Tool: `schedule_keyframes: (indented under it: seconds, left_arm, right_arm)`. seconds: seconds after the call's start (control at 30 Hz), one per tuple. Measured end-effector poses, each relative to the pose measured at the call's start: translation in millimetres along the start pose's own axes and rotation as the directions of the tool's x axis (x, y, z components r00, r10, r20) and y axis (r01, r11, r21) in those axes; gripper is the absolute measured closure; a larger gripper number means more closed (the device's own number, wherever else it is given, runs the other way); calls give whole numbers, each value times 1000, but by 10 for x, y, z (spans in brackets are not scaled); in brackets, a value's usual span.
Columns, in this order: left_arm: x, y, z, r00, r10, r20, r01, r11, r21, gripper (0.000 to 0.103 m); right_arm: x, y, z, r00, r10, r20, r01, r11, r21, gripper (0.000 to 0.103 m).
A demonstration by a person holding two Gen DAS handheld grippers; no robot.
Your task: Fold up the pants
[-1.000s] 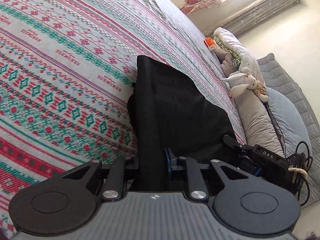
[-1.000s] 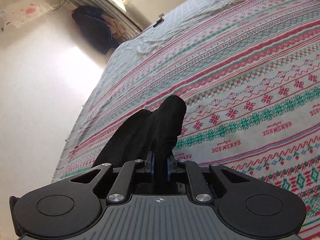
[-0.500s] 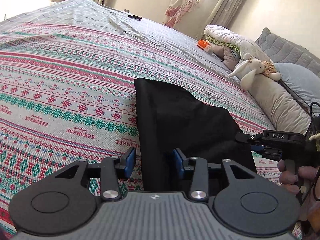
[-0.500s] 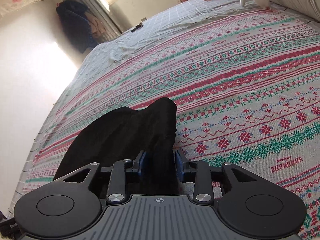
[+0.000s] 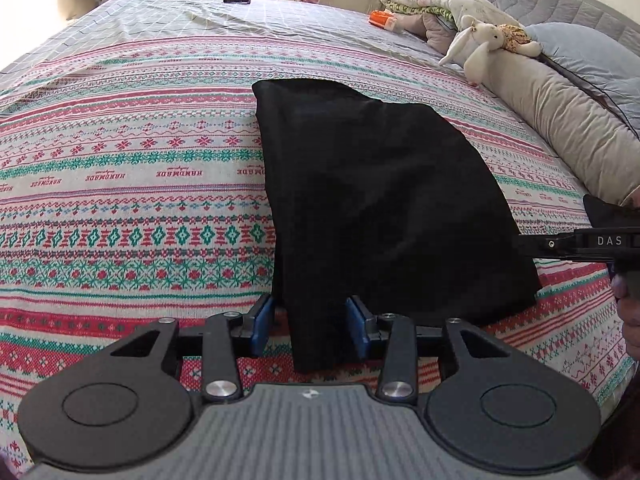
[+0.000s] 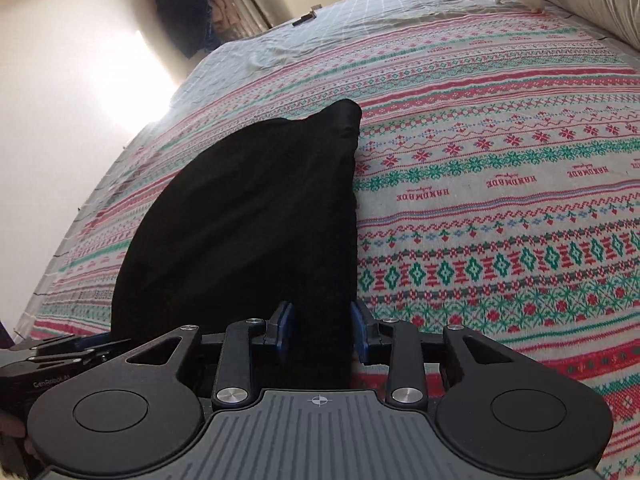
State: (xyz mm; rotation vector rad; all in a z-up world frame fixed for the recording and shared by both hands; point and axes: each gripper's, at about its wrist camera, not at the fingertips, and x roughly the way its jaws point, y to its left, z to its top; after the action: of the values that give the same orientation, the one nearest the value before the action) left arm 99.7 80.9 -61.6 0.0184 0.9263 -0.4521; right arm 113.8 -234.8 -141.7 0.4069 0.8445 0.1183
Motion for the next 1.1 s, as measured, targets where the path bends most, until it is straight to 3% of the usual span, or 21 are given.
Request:
schedule_keyframes:
  seconds: [0.2, 0.33, 0.43, 0.57, 0.7, 0.87, 1.0, 1.1]
  left_arm:
    - [-140, -87, -202, 999, 49, -10, -49, 999, -4, 36]
    - [-324, -276, -378, 993, 118, 13, -118, 993, 0, 35]
    - [-439, -490, -446, 983, 181, 34, -182, 983, 12, 20]
    - [-532, -715, -489, 973, 228, 39, -228, 974, -8, 14]
    - [-583, -895, -497, 949, 314, 26, -313, 949, -24, 0]
    - [-740, -1038, -538, 946, 321, 44, -317, 945, -79, 0]
    - [-799, -1142, -525, 928, 369, 54, -365, 928, -72, 0]
    - [-799, -1138, -518, 935, 353, 27, -349, 932, -98, 0]
  right_arm:
    - [-245, 35, -374, 1000, -13, -17, 12, 1000, -25, 75]
    - [-427, 152, -517, 997, -70, 20, 71, 996, -58, 74]
    - [-560, 318, -577, 989, -125, 83, 133, 987, -95, 73]
    - [-702, 529, -686, 965, -206, 165, 227, 967, -120, 41]
    - [-810, 603, -824, 943, -275, 186, 300, 946, -121, 32]
    - [-992, 565, -951, 927, -331, 176, 350, 933, -86, 19]
    - [-1034, 578, -953, 923, -345, 170, 362, 929, -76, 14]
    - [-1020, 601, -956, 923, -351, 159, 365, 929, -67, 13]
